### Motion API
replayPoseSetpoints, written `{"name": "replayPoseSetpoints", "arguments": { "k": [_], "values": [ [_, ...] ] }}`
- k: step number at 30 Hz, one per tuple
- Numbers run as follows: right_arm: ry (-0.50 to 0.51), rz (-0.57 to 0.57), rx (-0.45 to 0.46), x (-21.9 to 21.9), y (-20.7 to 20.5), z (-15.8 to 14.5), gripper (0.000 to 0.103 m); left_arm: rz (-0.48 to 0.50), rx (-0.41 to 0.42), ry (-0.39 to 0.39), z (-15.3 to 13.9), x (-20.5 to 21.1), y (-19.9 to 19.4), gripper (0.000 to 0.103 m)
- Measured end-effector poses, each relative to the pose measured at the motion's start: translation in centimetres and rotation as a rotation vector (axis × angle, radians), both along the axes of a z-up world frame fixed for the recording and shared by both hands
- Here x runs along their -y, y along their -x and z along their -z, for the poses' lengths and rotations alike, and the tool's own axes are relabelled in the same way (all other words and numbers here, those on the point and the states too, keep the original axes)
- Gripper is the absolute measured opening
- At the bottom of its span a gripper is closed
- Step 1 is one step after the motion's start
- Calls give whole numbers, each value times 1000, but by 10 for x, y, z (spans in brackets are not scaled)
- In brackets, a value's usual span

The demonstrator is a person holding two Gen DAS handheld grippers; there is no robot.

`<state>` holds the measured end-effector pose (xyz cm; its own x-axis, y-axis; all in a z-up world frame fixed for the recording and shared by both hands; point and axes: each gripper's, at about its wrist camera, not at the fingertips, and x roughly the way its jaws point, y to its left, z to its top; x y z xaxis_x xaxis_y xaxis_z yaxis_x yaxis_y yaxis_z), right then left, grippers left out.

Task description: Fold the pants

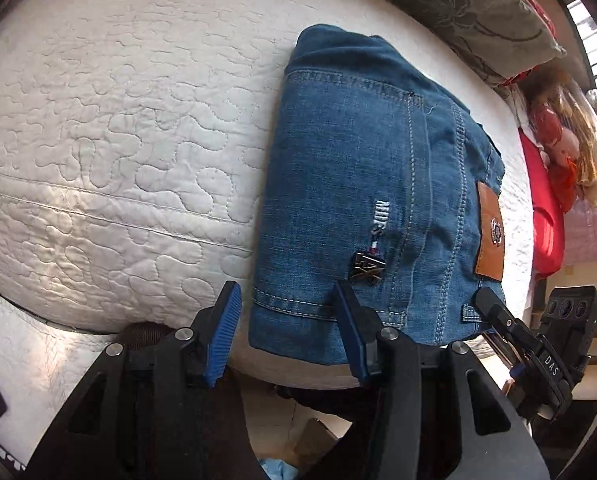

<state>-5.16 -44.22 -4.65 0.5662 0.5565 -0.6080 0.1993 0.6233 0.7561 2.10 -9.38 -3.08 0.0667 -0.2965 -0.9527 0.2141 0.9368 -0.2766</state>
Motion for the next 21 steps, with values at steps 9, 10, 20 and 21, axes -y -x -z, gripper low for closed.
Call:
{"name": "replayPoseSetpoints", "arguments": {
  "k": [9,10,20,21],
  "values": [
    [21,80,11,20,3,-9,47,8,41,44,-13,-6,-1,53],
    [21,106,28,27,3,-14,53,0,53,55,-18,-5,-9,53],
    [13,177,18,54,-66,-12,60,-97,31,82,-25,35,-101,53],
    [22,174,22,53,-72,-11,60,-96,37,84,-26,43,-107,53]
  ]
}}
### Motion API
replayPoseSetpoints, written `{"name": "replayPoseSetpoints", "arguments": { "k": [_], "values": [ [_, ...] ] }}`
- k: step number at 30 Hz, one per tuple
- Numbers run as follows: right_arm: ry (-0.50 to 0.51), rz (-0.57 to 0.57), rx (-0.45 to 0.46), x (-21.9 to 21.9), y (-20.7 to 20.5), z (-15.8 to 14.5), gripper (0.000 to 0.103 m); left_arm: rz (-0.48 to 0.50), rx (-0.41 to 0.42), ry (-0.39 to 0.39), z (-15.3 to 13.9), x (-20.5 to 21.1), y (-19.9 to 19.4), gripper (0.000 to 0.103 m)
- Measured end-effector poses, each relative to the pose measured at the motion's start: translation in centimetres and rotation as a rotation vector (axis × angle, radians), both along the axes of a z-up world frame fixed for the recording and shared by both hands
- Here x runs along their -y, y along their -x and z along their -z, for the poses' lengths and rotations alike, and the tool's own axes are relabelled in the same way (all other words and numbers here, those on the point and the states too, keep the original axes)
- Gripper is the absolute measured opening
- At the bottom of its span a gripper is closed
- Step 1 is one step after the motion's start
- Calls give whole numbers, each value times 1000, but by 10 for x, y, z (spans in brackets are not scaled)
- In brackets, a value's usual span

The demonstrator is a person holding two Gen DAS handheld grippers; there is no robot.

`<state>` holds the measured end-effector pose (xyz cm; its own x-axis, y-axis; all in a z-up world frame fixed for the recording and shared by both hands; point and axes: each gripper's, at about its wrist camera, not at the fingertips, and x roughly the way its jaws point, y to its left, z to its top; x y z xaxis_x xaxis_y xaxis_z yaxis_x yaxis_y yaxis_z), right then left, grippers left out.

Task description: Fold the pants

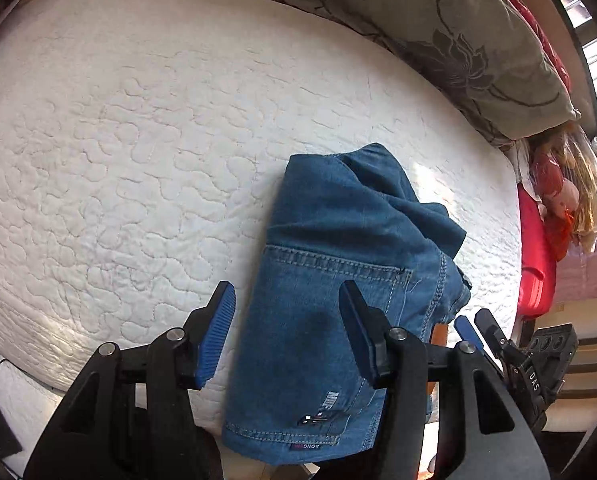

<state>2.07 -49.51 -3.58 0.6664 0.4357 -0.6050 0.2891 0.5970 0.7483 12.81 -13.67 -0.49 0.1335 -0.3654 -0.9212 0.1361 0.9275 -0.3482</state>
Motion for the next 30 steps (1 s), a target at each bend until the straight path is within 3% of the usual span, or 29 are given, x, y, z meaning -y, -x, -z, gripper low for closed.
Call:
{"name": "replayPoseSetpoints", "arguments": {
  "k": [2,3,5,7,11,14,15,20,23,27,28,30],
  "values": [
    [62,-17,38,-5,-11,-4,54,7,25,-14,-2,15,-11,53],
    [115,-42,45,-10,-18,-6,45,15,44,-48,0,24,-16,53],
    [194,-83,-15,-16,-33,5,43,30,57,-148,16,37,-25,53],
    [200,-94,-61,-16,-41,19,43,43,36,-190,31,42,-32,56],
    [125,-70,-7,-7,-28,11,46,29,25,-106,21,23,-36,56],
    [21,-71,17,2,-6,11,58,13,8,-22,12,-7,-29,56],
    [-4,-74,18,3,3,13,63,15,-10,7,15,-16,-24,56],
    [-49,-113,-19,-11,27,33,64,19,-131,105,44,-40,12,57],
    [-127,-145,15,-26,27,34,64,-6,-172,168,53,-48,32,65],
    [-94,-164,12,-37,22,28,77,35,-163,157,52,-29,35,73],
    [-108,-169,2,-38,21,29,84,51,-160,149,52,-24,37,76],
    [-116,-201,-17,-42,15,34,86,54,-157,141,54,-21,40,80]
  ]
}}
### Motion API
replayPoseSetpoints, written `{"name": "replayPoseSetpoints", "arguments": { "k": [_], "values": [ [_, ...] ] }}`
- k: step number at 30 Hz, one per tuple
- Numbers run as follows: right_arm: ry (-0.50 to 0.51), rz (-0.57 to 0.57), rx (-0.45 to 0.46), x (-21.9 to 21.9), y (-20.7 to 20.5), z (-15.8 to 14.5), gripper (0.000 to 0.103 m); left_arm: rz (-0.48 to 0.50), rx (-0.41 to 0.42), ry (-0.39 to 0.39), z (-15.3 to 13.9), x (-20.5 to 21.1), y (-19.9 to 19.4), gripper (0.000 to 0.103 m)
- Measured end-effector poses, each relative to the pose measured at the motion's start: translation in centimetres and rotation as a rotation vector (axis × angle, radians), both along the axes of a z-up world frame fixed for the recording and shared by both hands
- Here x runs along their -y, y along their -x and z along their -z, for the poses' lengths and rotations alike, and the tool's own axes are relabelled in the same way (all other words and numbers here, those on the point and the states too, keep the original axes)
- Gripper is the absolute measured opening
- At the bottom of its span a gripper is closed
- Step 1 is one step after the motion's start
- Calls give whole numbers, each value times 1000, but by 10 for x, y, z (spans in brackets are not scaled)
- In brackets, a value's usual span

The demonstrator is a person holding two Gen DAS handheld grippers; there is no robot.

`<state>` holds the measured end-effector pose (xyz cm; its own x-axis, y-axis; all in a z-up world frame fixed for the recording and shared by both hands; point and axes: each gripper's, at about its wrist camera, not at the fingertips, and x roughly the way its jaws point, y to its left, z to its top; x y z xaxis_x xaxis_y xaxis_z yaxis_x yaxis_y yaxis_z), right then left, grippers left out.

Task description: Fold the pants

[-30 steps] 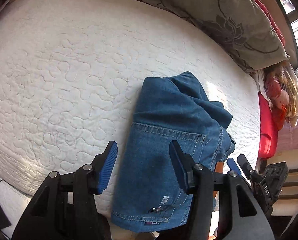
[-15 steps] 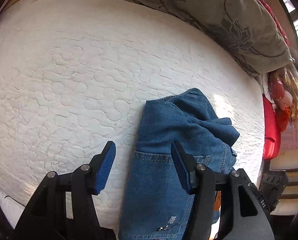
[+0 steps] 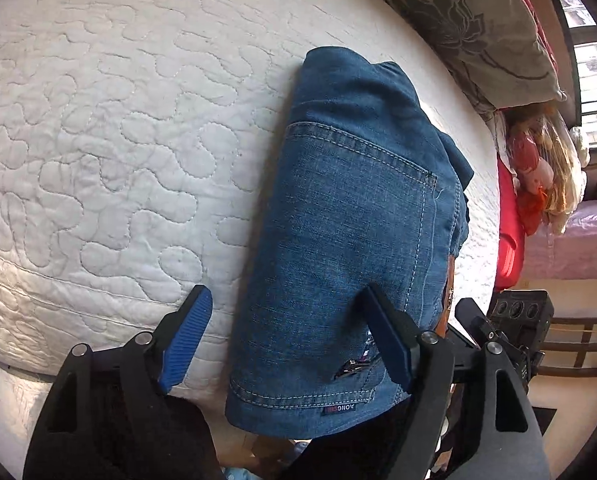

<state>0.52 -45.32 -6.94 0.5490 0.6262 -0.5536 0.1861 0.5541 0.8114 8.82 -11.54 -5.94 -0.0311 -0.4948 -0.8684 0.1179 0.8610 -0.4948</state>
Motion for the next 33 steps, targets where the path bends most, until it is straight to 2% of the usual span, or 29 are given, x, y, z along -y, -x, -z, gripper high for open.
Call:
{"name": "replayPoseSetpoints", "arguments": {
  "k": [3,7,10,12,14,17,21,23,26,27,28,29,30,33],
  "values": [
    [-3,-9,-5,-2,-3,1,88,-48,-40,42,6,-4,-5,88],
    [15,-47,-25,-12,-14,-4,103,-36,-52,46,7,1,-9,96],
    [114,-61,-69,-25,-21,-7,103,-25,-52,63,8,6,-9,101],
    [131,-49,-81,-28,-23,-8,103,-26,-60,87,9,3,-10,101],
    [89,-22,-75,-24,-21,-5,103,-36,-79,113,10,-2,-12,102],
    [-35,21,-72,-9,-16,4,103,-58,-118,132,14,-5,-18,103],
    [-91,-6,-109,-1,-22,7,103,-79,-132,82,15,3,-21,103],
    [-80,-1,-108,-1,-21,6,102,-87,-117,51,14,7,-19,103],
    [-25,2,-85,-5,-13,1,89,-95,-94,53,10,9,-16,103],
    [-8,8,-76,-4,-10,0,78,-84,-92,67,9,11,-15,101],
    [17,13,-75,-3,-6,0,61,-71,-93,93,7,14,-13,85],
    [37,17,-80,0,-3,1,54,-50,-101,117,5,17,-12,76],
    [39,26,-81,3,0,2,43,-39,-90,98,3,20,-11,75],
    [76,14,-42,-2,5,-9,36,-28,-60,73,4,22,-9,69]
  ]
}}
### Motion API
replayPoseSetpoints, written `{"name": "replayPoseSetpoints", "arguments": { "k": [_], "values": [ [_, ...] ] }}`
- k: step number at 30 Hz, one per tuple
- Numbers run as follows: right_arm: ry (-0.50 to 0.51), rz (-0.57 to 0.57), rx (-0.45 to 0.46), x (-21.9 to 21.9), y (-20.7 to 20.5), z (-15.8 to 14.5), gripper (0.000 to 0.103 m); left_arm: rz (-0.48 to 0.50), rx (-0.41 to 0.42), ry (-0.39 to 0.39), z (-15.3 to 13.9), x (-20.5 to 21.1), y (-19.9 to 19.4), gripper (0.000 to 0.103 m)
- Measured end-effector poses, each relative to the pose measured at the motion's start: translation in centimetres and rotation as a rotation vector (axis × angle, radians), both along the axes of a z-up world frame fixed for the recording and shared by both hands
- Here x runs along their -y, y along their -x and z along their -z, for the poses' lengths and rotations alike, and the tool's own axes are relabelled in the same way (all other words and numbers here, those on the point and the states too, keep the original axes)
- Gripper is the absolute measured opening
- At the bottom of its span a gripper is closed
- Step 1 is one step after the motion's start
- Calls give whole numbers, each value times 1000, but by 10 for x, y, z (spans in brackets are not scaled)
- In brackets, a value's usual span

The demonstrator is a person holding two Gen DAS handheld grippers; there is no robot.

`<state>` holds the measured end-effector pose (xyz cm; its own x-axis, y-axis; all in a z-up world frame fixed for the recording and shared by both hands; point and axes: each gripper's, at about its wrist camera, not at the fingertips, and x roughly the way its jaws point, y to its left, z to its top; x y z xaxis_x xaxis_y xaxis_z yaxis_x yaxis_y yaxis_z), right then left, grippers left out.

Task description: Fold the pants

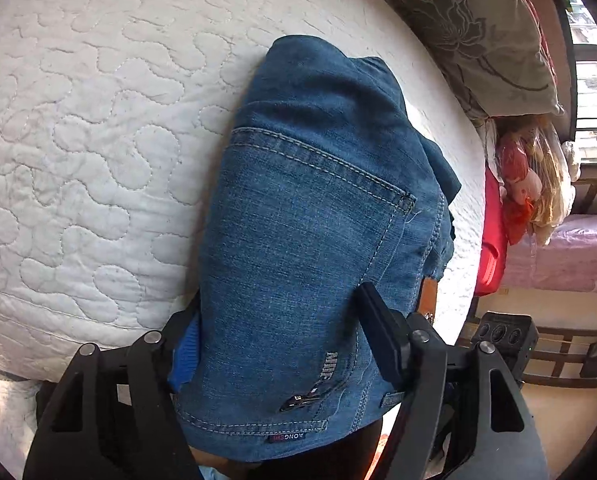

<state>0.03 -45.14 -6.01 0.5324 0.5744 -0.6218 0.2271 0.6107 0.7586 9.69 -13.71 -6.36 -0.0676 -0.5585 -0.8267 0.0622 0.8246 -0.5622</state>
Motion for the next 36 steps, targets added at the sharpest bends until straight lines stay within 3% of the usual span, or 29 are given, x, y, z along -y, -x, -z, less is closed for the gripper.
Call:
{"name": "replayPoseSetpoints", "arguments": {
  "k": [2,4,8,14,20,21,23,24,25,26,28,30,34,36],
  "values": [
    [122,-59,23,-11,-5,-7,35,-4,-6,13,2,-3,-1,66],
    [217,-81,-5,-20,-11,-7,35,0,1,-1,-2,-5,0,57],
    [377,-125,50,-47,-12,-39,35,23,91,-14,-27,-8,9,46],
    [411,-154,140,-78,-29,-78,35,7,262,-23,-78,-25,-3,45],
    [439,-158,291,-120,-80,-119,36,-91,391,-15,-122,-68,-49,45],
    [447,-154,317,-127,-89,-123,40,-106,408,-10,-125,-76,-59,46],
    [435,-158,305,-137,-115,-116,60,-118,452,-80,-119,-85,-83,54],
    [428,-162,254,-139,-132,-105,65,-141,456,-198,-109,-90,-96,63],
    [430,-142,196,-136,-142,-93,65,-165,425,-297,-96,-96,-106,63],
    [413,-115,148,-130,-147,-83,65,-170,370,-313,-82,-106,-114,63],
    [345,-47,107,-113,-145,-70,65,-217,276,-239,-60,-132,-112,63],
    [310,-4,83,-99,-134,-61,67,-267,259,-203,-48,-153,-101,63],
    [357,-27,33,-101,-114,-56,69,-291,254,-195,-36,-158,-71,63],
    [391,-47,13,-110,-103,-55,78,-284,247,-196,-31,-152,-55,63]
  ]
}}
